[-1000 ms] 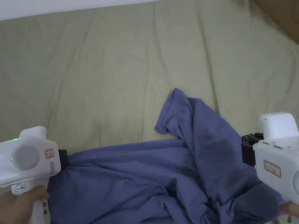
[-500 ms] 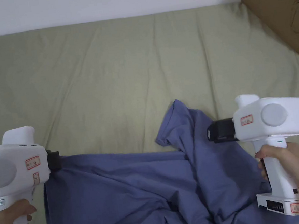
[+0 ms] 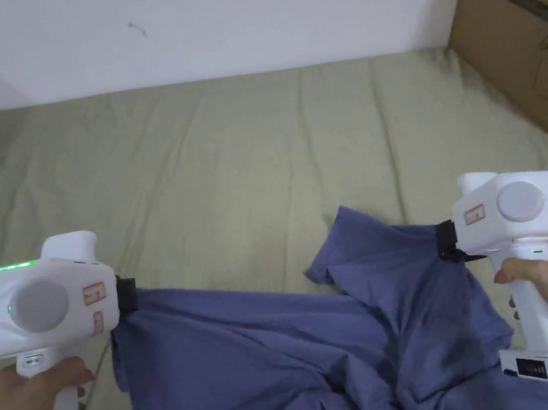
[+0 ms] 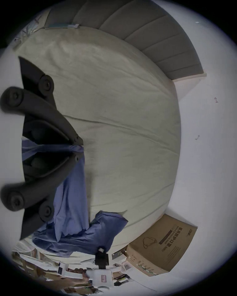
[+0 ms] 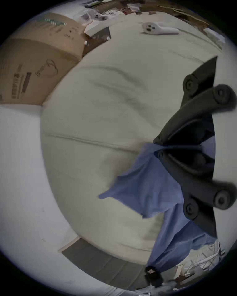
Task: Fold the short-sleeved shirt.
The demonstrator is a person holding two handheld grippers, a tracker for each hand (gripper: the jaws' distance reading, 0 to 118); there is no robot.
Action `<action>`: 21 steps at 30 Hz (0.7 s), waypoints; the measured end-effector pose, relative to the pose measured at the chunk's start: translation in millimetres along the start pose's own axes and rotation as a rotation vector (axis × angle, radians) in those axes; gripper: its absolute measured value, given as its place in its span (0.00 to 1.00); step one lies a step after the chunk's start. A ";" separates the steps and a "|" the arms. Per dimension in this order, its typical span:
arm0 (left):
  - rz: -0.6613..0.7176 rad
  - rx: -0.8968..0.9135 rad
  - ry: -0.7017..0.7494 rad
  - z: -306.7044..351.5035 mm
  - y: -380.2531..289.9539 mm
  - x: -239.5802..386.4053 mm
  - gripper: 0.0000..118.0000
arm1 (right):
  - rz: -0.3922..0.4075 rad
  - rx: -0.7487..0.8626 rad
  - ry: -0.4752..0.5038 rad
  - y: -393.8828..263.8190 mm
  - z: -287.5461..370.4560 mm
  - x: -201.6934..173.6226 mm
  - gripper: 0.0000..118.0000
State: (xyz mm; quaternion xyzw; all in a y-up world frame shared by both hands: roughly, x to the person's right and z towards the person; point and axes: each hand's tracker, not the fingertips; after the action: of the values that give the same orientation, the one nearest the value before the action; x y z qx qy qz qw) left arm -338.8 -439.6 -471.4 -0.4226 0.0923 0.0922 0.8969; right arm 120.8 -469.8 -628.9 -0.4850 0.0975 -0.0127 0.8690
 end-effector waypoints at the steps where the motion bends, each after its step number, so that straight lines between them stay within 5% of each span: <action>1: -0.003 0.016 0.008 8.5 3.3 -0.9 0.05 | -0.001 0.027 -0.003 4.5 13.6 2.4 0.02; 14: -0.035 0.303 0.118 165.8 102.8 10.8 0.05 | -0.037 0.439 -0.012 82.2 247.9 44.4 0.02; 21: -0.120 0.463 0.227 215.2 190.9 39.8 0.05 | -0.058 0.588 0.002 158.8 301.1 26.8 0.02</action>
State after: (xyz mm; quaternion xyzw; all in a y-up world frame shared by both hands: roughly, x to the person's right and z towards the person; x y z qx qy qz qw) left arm -327.9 -149.9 -487.7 -0.2186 0.1857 -0.0326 0.9574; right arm 190.3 -135.9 -613.7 -0.2150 0.0765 -0.0655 0.9714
